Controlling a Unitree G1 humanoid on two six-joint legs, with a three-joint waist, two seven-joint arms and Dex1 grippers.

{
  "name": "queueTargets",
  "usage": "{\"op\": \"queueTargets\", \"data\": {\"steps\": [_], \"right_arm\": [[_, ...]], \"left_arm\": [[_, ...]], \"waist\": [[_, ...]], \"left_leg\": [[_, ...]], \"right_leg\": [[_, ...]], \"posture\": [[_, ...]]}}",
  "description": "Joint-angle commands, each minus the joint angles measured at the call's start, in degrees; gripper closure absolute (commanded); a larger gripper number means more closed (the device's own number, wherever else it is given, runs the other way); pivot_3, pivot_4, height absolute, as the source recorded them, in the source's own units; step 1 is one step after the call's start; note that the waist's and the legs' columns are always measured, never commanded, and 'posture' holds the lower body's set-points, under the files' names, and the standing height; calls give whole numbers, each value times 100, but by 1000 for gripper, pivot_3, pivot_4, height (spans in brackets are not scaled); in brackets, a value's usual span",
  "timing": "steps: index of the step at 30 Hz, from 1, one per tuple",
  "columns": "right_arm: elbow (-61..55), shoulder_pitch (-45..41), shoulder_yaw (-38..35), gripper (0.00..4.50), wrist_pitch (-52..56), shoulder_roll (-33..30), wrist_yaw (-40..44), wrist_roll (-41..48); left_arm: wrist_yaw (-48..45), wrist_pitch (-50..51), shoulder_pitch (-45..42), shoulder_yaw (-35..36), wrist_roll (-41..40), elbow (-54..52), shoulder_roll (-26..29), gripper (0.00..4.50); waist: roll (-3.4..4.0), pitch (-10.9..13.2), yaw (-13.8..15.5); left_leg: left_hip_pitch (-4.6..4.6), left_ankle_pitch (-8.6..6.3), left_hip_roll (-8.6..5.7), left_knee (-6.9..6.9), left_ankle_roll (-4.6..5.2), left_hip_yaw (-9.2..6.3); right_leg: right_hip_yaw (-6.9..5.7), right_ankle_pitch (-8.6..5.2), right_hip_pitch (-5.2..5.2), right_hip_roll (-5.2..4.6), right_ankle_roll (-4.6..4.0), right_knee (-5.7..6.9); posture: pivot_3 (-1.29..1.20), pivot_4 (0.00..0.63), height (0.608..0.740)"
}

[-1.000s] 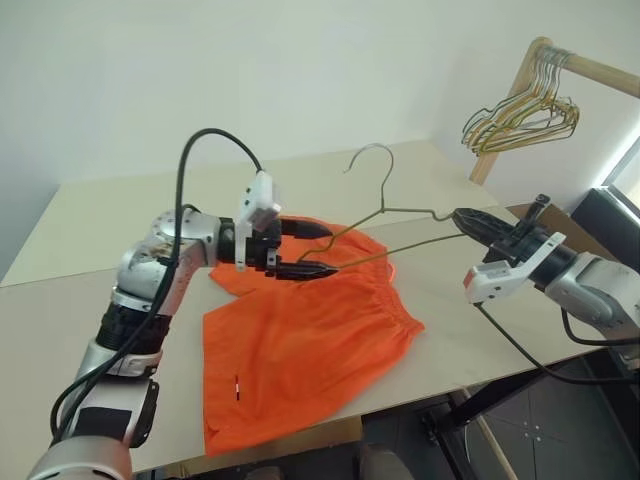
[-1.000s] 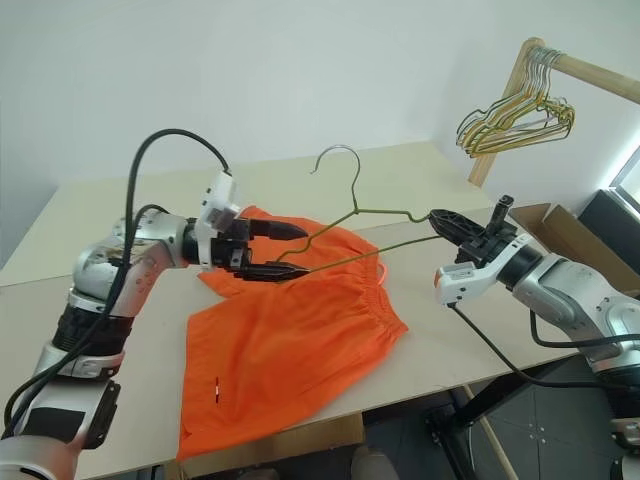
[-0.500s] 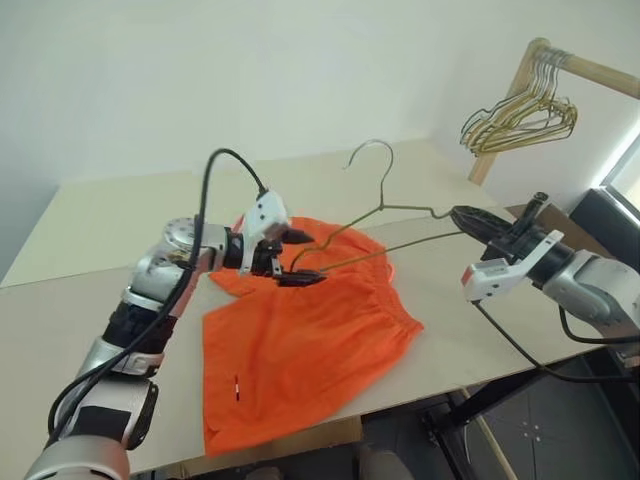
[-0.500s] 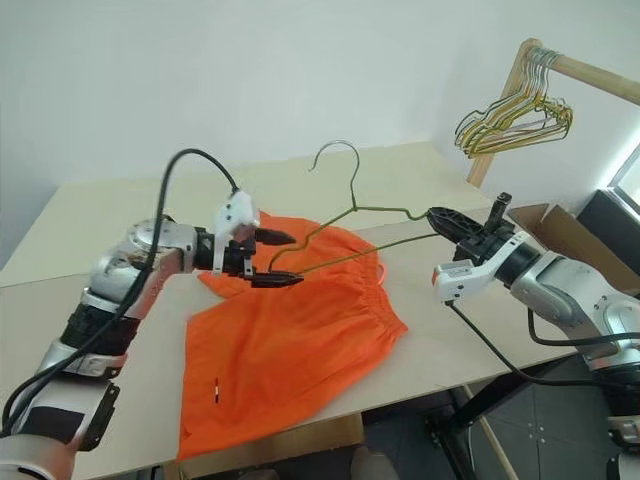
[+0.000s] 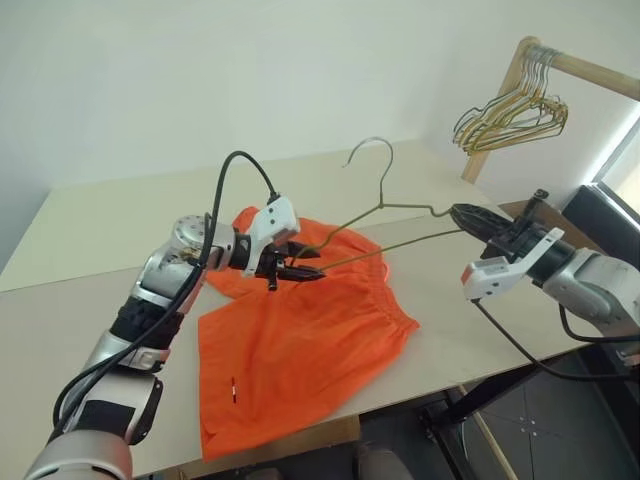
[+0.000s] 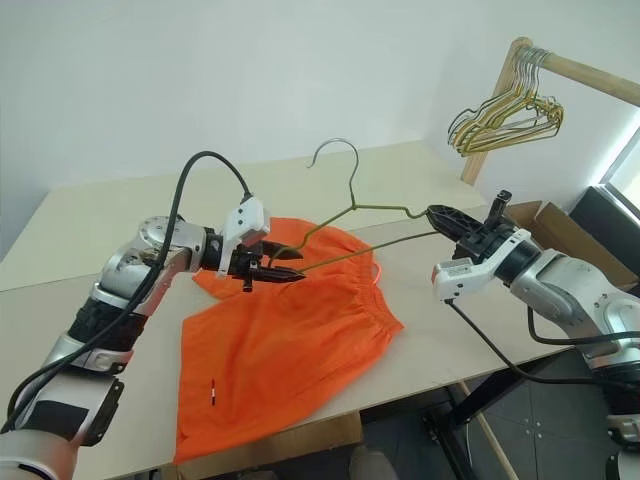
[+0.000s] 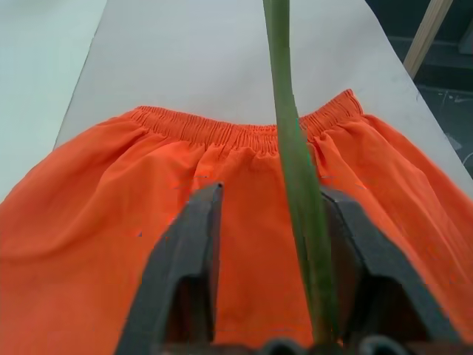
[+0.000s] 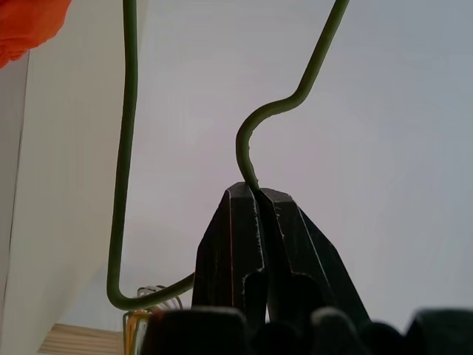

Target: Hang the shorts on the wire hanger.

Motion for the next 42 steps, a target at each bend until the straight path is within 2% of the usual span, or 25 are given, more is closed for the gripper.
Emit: {"op": "queueTargets", "data": {"steps": [1,3,13,16,18,22,26,27,28,31,33,36,40,42], "right_arm": [[-71,-238,-245,4500,85,-4,-28,151],[-60,-270,-237,4500,91,7,-29,150],[-110,-274,-267,4500,164,72,54,241],[-167,-157,-269,3749,-6,45,178,437],[-256,-51,-256,3080,-26,30,409,732],[-707,265,-243,1696,246,-42,1393,1929],[-1073,610,-312,408,875,-249,2593,3285],[-1250,725,-367,31,1299,-360,3024,3848],[-1379,798,-412,31,1614,-436,3328,4242],[-1976,659,-502,31,3622,-686,4206,5841],[-2233,89,-416,31,5280,-890,4531,6769],[-2104,-902,7,31,6513,-1048,5255,7099],[-1863,-1799,668,31,7227,-931,5931,6830],[-1661,-2129,1066,31,7487,-844,6270,6607]], "left_arm": [[-89,-52,-30,-13,42,-121,58,3777],[-98,-42,-26,-23,60,-127,48,4420],[-15,-50,-36,-33,152,-94,28,4466],[80,-8,-77,23,183,-49,-8,4500],[136,-13,-101,34,219,1,-17,4500],[261,-28,-119,64,291,73,-28,4500],[307,-80,-111,88,369,112,19,4500],[297,-262,-58,46,488,105,96,4500],[290,-396,-22,14,577,102,149,4500],[212,-877,118,-73,816,40,334,4500],[122,-1138,171,-95,903,9,431,4500],[49,-1273,167,-45,922,-54,497,4500],[6,-1259,178,39,857,-186,530,4500],[2,-1225,221,65,824,-290,552,4500]], "waist": [[0,0,0],[0,0,0],[-1,-1,0],[-1,-1,1],[-2,-1,2],[-2,-2,4],[-3,-2,9],[-3,-2,13],[-3,-2,19],[-1,-3,17],[1,-7,21],[2,-8,89],[-3,-13,258],[-2,-18,342]], "left_leg": [[0,0,0,0,0,0],[0,0,0,0,0,0],[0,0,0,0,0,-1],[0,0,0,0,0,-1],[0,0,1,0,0,-1],[-1,0,1,0,0,-2],[-1,-1,3,4,2,-5],[0,-1,2,5,2,-5],[-1,-1,2,7,3,-5],[0,-4,8,8,7,-7],[1,-5,10,8,8,-8],[0,-5,11,12,8,-14],[-9,-7,15,11,11,-22],[-43,-7,7,16,10,-18]], "right_leg": [[0,0,0,0,0,0],[0,0,0,0,0,-1],[0,0,0,1,0,0],[0,0,0,0,0,-1],[-1,0,0,0,0,-1],[-1,0,1,0,1,-1],[-4,0,5,0,1,-2],[-4,1,6,0,1,-1],[-5,1,6,-1,2,-1],[-5,1,6,3,1,-1],[-6,1,7,1,1,1],[-16,3,6,-5,-2,1],[-29,2,-5,-1,-3,-7],[-25,3,-41,-10,-2,1]], "posture": [[-150,0,740],[-150,0,740],[-150,0,740],[-149,0,740],[-149,0,740],[-144,0,740],[-128,0,740],[-126,0,740],[-123,0,740],[-112,0,740],[-107,0,740],[-91,0,740],[-71,0,740],[-63,0,740]]}}
